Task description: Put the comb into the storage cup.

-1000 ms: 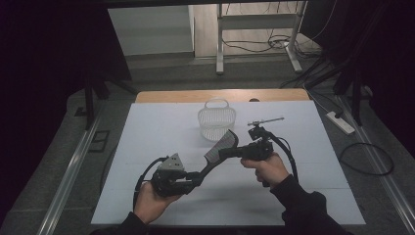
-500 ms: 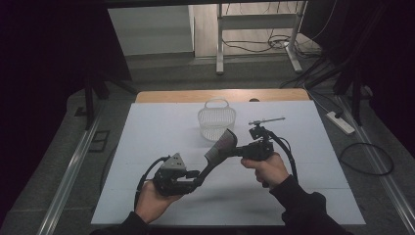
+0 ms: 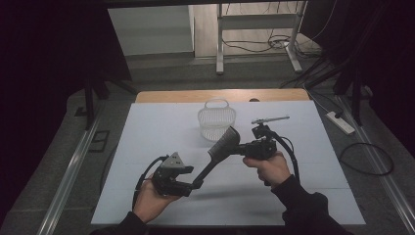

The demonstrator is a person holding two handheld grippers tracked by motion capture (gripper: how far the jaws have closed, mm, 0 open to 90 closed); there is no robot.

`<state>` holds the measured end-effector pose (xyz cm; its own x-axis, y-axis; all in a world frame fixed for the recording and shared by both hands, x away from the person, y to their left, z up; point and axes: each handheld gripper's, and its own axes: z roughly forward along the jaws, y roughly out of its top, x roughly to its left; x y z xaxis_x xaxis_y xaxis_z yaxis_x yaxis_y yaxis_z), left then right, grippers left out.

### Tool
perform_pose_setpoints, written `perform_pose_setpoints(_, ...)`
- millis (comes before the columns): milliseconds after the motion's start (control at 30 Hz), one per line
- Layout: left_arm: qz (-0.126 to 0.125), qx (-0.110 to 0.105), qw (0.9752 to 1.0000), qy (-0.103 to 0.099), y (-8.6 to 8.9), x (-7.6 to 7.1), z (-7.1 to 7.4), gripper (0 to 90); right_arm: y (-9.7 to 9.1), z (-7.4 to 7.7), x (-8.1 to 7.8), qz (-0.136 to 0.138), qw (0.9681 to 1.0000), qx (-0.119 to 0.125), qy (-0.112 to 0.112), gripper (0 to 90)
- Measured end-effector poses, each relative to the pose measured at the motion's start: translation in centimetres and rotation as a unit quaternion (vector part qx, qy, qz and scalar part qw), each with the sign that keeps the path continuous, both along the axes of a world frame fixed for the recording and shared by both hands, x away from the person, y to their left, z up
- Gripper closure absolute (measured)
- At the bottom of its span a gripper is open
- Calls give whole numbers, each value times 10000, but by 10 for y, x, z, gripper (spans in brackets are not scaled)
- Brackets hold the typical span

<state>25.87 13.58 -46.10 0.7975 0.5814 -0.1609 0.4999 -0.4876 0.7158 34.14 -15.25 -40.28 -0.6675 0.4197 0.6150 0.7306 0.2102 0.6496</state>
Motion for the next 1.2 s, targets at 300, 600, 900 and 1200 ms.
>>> perform_pose_setpoints(300,195,-115,9997,82,7,2,-1,262,-3,1,1,-103,9997,-77,-185,836)
perform_pose_setpoints(600,355,-295,9987,226,16,4,-1,145,-8,4,2,-199,9992,-99,-345,835)
perform_pose_setpoints(900,508,-162,9984,169,20,3,-1,35,-14,8,4,-309,9981,-148,-508,835)
perform_pose_setpoints(1200,517,-229,9983,113,30,0,0,6,-19,13,6,-468,9968,-177,-630,836)
